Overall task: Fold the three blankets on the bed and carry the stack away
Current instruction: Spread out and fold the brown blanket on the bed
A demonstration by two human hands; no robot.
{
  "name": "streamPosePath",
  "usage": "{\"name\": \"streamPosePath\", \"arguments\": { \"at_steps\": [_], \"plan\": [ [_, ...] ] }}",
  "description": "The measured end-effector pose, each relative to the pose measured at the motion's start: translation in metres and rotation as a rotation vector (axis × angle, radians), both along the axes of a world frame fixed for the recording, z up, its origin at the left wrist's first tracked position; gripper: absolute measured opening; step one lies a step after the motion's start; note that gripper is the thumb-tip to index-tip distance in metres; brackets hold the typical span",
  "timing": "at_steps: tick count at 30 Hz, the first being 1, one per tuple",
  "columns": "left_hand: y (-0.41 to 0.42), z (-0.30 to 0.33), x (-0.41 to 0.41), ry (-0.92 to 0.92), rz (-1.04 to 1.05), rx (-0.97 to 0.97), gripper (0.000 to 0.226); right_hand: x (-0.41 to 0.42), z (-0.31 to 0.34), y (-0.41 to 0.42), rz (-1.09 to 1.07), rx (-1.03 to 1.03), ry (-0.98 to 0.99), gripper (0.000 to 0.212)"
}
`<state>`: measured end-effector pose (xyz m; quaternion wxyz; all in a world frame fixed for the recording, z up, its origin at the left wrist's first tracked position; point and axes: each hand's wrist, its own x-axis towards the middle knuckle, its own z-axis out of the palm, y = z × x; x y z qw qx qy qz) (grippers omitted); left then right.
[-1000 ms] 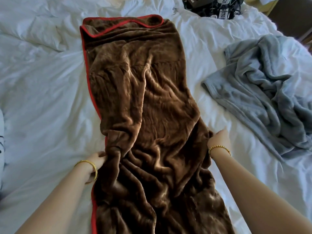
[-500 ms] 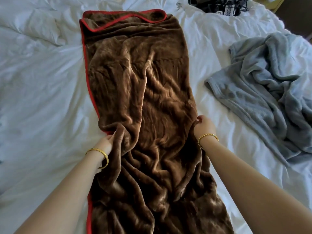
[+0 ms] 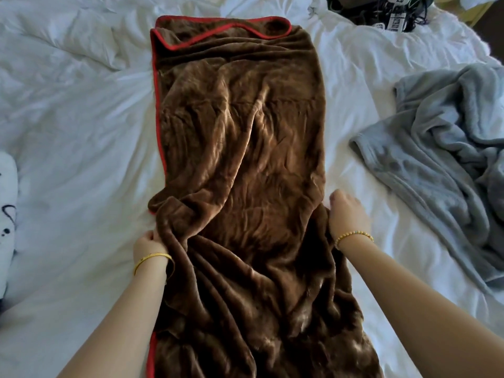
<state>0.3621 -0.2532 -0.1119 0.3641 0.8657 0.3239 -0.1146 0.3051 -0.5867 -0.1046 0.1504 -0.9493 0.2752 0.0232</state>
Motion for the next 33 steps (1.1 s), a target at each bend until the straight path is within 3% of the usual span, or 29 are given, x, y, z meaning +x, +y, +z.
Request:
{"name": "streamPosePath", "arguments": {
  "at_steps": [4,6,10,12,16,20,25,27,30,33],
  "plan": [
    [0.002,-0.004,0.0,0.041,-0.089,0.007,0.027,0.006,0.002,0.015,0.517,-0.165,0.059,0.024],
    [0.003,-0.005,0.001,0.079,-0.175,0.053,0.026,0.014,-0.001,0.024,0.479,-0.138,0.127,0.029],
    [-0.001,-0.006,0.005,0.138,-0.25,0.118,0.027,0.032,-0.005,0.036,0.182,-0.011,0.265,0.039],
    [-0.001,-0.005,0.006,0.16,-0.265,0.129,0.028,0.032,-0.006,0.035,0.217,-0.002,0.248,0.038],
    [0.001,-0.01,0.005,0.143,-0.251,0.122,0.027,0.019,-0.009,0.038,0.404,-0.124,-0.02,0.046],
    [0.001,-0.013,0.004,0.136,-0.222,0.097,0.029,0.017,-0.021,0.05,0.549,-0.224,0.087,0.034],
    [0.0,-0.009,0.002,0.119,-0.191,0.084,0.032,0.025,-0.018,0.047,0.323,-0.168,0.067,0.028],
    [0.0,-0.005,-0.001,0.054,-0.13,0.065,0.031,0.023,-0.008,0.026,0.044,0.009,-0.076,0.026],
    [-0.008,0.005,-0.001,-0.222,-0.025,0.054,0.034,0.019,0.009,-0.01,-0.398,0.207,-0.34,0.006],
    [-0.022,0.012,-0.001,-0.387,0.006,0.017,0.035,0.016,0.01,-0.035,-0.52,0.314,-0.348,0.012]
  ]
}}
